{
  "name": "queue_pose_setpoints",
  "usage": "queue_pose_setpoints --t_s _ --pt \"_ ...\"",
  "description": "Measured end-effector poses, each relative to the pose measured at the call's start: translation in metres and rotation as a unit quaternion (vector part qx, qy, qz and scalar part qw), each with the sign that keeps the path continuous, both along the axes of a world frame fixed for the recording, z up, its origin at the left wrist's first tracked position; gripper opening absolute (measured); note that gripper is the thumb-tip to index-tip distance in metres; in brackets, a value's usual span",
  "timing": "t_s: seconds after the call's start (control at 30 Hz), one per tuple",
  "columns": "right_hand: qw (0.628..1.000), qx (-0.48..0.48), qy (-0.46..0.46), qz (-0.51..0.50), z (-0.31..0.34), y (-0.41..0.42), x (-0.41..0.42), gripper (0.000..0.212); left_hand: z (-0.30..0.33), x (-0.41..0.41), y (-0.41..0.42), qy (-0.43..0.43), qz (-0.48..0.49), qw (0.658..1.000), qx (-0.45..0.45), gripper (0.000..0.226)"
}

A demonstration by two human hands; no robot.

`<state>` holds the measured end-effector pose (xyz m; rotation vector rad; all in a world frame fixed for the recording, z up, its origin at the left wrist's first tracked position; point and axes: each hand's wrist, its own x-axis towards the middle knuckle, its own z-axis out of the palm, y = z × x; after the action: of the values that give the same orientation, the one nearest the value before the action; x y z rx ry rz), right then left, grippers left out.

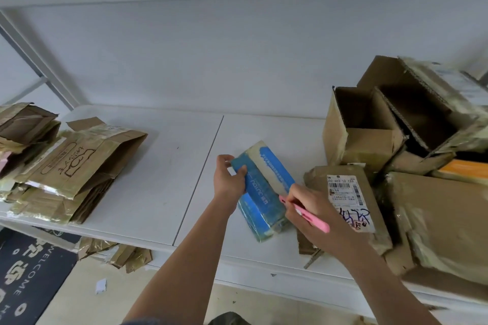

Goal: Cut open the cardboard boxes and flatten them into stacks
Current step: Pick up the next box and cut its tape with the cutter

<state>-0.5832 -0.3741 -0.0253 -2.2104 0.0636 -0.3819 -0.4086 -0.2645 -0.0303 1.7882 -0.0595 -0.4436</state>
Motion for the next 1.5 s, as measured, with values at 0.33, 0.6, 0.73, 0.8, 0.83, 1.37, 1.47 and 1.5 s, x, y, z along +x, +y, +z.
queue_pose_setpoints --t_s 0.33,0.6,0.73,0.8,0.83,1.37,1.47,1.5 --pt "0.999 0.027 0.012 -0.021 0.013 -0.023 -0.028 0.024 0.001 0.008 -0.022 0.005 0.006 0.998 0.059 0.024" --pt "0.949 0.171 -0.135 -0.229 -0.012 -0.020 -0.025 0.018 0.015 0.019 -0.024 -0.063 -0.066 0.982 0.167 0.040" --pt "0.918 0.230 -0.153 -0.284 -0.023 -0.010 0.013 0.022 0.024 0.024 -0.012 -0.120 -0.135 0.923 0.340 0.037" --pt "0.922 0.222 -0.144 -0.282 -0.029 -0.004 0.030 0.019 0.032 0.026 0.003 -0.142 -0.158 0.894 0.395 0.029" --pt "0.926 0.210 -0.144 -0.277 -0.032 0.001 0.037 0.016 0.034 0.025 0.011 -0.153 -0.162 0.877 0.426 0.025" --pt "0.876 0.348 -0.155 -0.295 -0.045 0.009 0.062 0.010 -0.011 0.002 0.045 -0.302 -0.282 0.797 0.441 0.069" --pt "0.898 0.307 -0.145 -0.282 -0.046 0.012 0.063 0.014 -0.009 0.001 0.045 -0.289 -0.288 0.801 0.439 0.074" --pt "0.903 0.292 -0.143 -0.280 -0.045 0.013 0.062 0.017 -0.007 0.001 0.045 -0.286 -0.291 0.801 0.438 0.076"
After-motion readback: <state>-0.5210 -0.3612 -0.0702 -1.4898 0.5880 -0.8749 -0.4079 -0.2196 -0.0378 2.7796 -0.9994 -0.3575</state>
